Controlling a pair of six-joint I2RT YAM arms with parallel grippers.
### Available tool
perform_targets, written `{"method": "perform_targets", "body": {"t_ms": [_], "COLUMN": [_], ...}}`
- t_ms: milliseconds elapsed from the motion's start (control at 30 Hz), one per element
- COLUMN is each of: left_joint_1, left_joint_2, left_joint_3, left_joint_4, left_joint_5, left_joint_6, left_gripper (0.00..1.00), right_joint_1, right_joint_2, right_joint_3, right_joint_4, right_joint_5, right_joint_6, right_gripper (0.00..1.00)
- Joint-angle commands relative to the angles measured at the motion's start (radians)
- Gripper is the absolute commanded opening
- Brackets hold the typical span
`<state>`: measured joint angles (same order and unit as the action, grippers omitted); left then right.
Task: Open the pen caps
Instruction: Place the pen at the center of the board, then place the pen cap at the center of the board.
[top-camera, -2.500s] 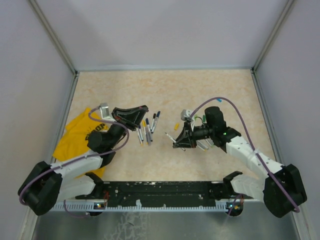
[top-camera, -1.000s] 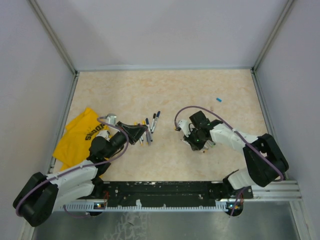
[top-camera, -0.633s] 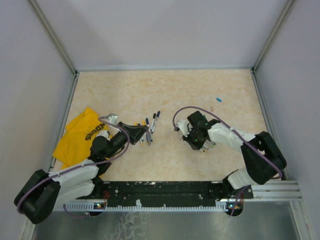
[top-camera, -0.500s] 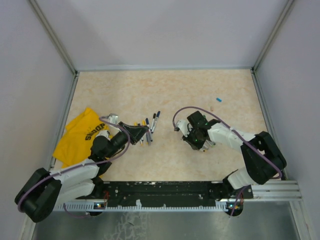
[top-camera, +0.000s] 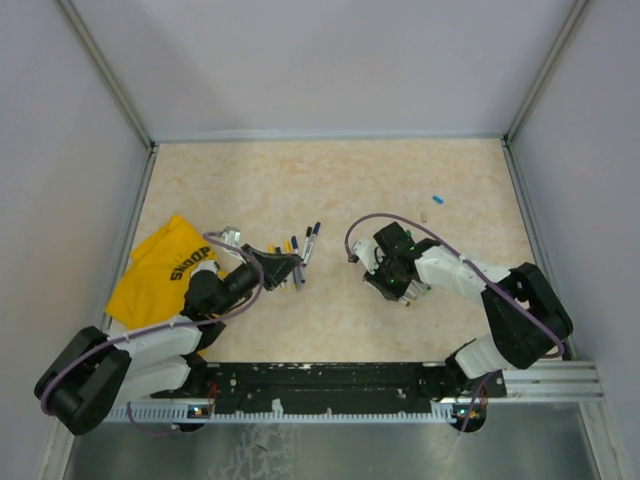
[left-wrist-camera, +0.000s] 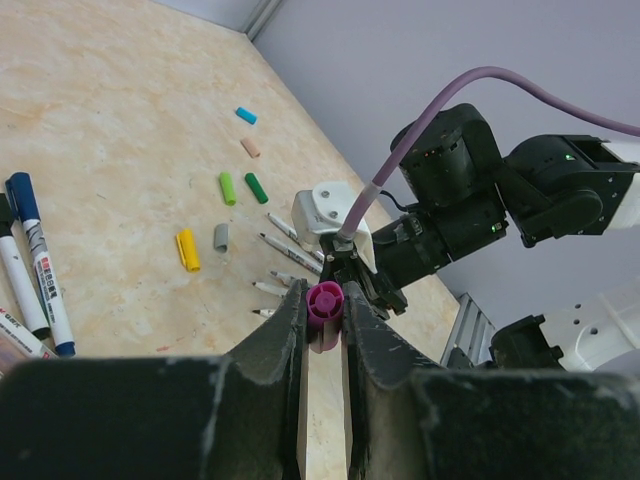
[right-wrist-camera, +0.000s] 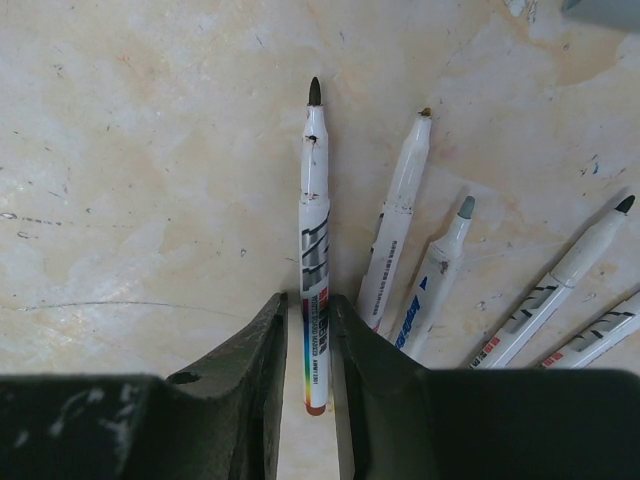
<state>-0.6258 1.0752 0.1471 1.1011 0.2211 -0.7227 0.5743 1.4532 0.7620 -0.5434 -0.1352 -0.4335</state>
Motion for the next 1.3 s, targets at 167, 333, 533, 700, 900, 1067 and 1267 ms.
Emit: {"method": "perform_targets", "body": {"t_ms": [167, 333, 533, 700, 900, 1067, 1267], "left_joint_1": [0.005, 0.004, 0.005, -0.002, -0.043, -0.095, -0.149], "left_joint_2": [0.051, 0.091, 0.137, 0.164, 0.167, 0.176, 0.208], "left_joint_3": [0.016, 0.031, 0.049, 0.08, 0.117, 0.167, 0.232], "left_joint_4": [0.065, 0.069, 0.062, -0.022, -0.16, -0.279, -0.398], "left_joint_5": [0.06, 0.096, 0.131, 0.135, 0.061, -0.025, -0.111], "left_joint_6": [-0.023, -0.034, -0.045, -0.034, 0.015, 0.066, 0.112], "left_gripper": [0.0, 0.0, 0.0, 0.0, 0.0, 0.0, 0.0], "right_joint_1": [0.008, 0.007, 0.008, 0.007, 0.007, 0.003, -0.009], "right_joint_2": [-0.021, -0.038, -0.046, -0.065, -0.098, -0.114, -0.131], "right_joint_3": [0.061, 0.065, 0.069, 0.074, 0.079, 0.08, 0.079], "right_joint_4": [-0.004, -0.007, -0.011, -0.019, -0.022, -0.022, -0.02], "right_joint_5": [0.002, -0.003, -0.012, -0.031, -0.049, -0.052, -0.055], "right_joint_6": [0.0, -0.008, -0.012, -0.023, -0.035, -0.042, -0.042], "right_gripper": [0.24, 0.24, 0.25, 0.25, 0.25, 0.26, 0.25]}}
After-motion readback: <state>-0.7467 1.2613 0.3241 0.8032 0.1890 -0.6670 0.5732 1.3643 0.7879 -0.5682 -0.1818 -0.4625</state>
